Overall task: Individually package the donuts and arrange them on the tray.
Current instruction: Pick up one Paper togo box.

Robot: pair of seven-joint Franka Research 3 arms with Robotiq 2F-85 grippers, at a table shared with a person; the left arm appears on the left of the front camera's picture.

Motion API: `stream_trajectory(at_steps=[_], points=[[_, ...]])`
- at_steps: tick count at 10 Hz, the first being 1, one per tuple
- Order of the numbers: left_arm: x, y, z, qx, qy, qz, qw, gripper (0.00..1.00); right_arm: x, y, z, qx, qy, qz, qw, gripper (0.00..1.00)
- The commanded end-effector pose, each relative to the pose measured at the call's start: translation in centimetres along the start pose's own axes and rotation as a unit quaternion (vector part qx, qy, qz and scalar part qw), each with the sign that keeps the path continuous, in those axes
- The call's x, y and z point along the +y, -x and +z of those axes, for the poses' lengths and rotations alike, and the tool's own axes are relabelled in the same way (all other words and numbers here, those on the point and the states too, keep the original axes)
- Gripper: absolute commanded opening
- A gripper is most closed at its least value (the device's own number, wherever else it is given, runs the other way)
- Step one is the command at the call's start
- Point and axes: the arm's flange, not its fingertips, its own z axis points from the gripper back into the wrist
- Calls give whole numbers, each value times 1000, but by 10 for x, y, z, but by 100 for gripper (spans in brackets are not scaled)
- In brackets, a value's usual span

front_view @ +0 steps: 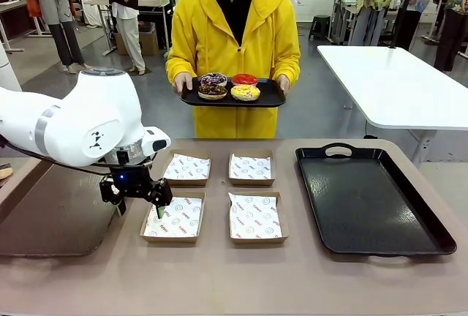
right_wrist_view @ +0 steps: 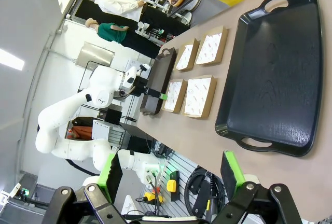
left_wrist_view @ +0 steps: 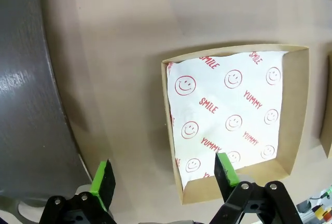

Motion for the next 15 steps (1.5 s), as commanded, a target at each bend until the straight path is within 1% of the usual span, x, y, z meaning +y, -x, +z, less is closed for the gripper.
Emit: stream_trajectory(at_steps=[1,2,3,4,6,7,8,9,13,14,15], points=[[-10,-8,-9,-11,5,21,1000,100,0,0,-1,-1,-5,4,1000,100],[-10,-9,-13,-10,10,17,1000,47,0,0,-1,-1,-5,4,1000,100],[-10,-9,-13,-13,14,19,1000,46,0,0,-1,-1,-5,4,1000,100],[-10,-8,-10,-17,13,20,1000,0,0,0,-1,-1,-5,4,1000,100],[-9,-7,-6,-17,14,19,1000,0,0,0,-1,-1,-5,4,1000,100],[-10,-7,-6,-17,14,19,1000,21,0,0,-1,-1,-5,4,1000,100],[-10,-7,-6,-16,14,20,1000,11,0,0,-1,-1,-5,4,1000,100],[-10,-8,-6,-15,14,21,1000,0,0,0,-1,-1,-5,4,1000,100],[-9,-11,1,-17,16,27,999,0,0,0,-1,-1,-5,4,1000,100],[-9,-13,7,-21,16,31,999,0,0,0,-1,-1,-5,4,1000,100],[-11,-19,25,-7,16,29,999,0,0,0,-1,-1,-5,4,1000,100]])
